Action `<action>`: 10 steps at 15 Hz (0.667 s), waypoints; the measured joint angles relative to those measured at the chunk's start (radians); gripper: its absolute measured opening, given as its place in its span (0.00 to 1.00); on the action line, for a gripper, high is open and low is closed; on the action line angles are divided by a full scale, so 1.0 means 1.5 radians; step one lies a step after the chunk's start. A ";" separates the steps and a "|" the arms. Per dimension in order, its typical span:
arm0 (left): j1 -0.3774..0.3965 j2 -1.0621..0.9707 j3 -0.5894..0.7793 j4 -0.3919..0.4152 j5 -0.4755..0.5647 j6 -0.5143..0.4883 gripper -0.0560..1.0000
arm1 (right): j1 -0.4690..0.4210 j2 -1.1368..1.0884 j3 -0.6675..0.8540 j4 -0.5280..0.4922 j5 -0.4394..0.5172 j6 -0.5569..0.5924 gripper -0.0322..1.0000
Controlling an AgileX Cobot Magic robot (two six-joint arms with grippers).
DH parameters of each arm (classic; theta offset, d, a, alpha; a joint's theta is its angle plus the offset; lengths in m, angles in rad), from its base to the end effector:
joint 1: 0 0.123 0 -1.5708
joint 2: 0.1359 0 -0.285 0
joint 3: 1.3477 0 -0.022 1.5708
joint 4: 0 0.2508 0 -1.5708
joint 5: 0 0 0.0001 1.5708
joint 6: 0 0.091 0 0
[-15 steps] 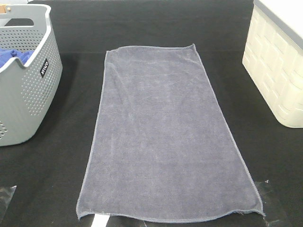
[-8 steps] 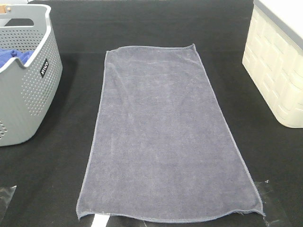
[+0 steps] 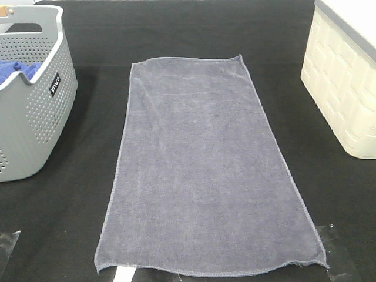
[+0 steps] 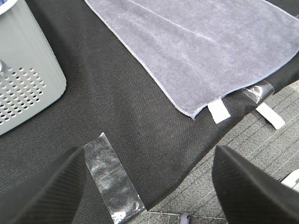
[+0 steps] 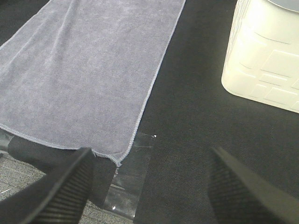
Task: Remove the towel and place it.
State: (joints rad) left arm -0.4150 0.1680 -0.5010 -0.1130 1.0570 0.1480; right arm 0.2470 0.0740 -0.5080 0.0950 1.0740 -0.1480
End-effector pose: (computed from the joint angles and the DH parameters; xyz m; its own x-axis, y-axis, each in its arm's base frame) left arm 0.0156 -0.0166 0.2770 -0.4962 0.3188 -0.8076 0.5216 0.8530 0.0163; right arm 0.0030 0.0086 0.2788 -0.4729 -0.2245 -0.8520 -0.3629 0.9308 -0.0439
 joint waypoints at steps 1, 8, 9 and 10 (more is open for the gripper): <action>0.000 0.000 0.000 0.000 0.000 0.000 0.73 | 0.000 0.000 0.000 0.000 0.000 0.000 0.66; 0.000 0.000 0.000 0.000 -0.001 0.000 0.73 | 0.000 0.000 0.000 0.000 -0.001 0.000 0.66; 0.000 0.000 0.000 0.000 -0.001 0.000 0.73 | 0.000 0.000 0.000 0.000 -0.001 0.000 0.66; 0.000 0.000 0.000 0.000 -0.001 0.000 0.73 | 0.000 0.000 0.000 0.000 -0.001 0.000 0.66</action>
State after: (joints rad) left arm -0.4150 0.1680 -0.5010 -0.1130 1.0560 0.1480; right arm 0.2470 0.0740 -0.5080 0.0950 1.0730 -0.1480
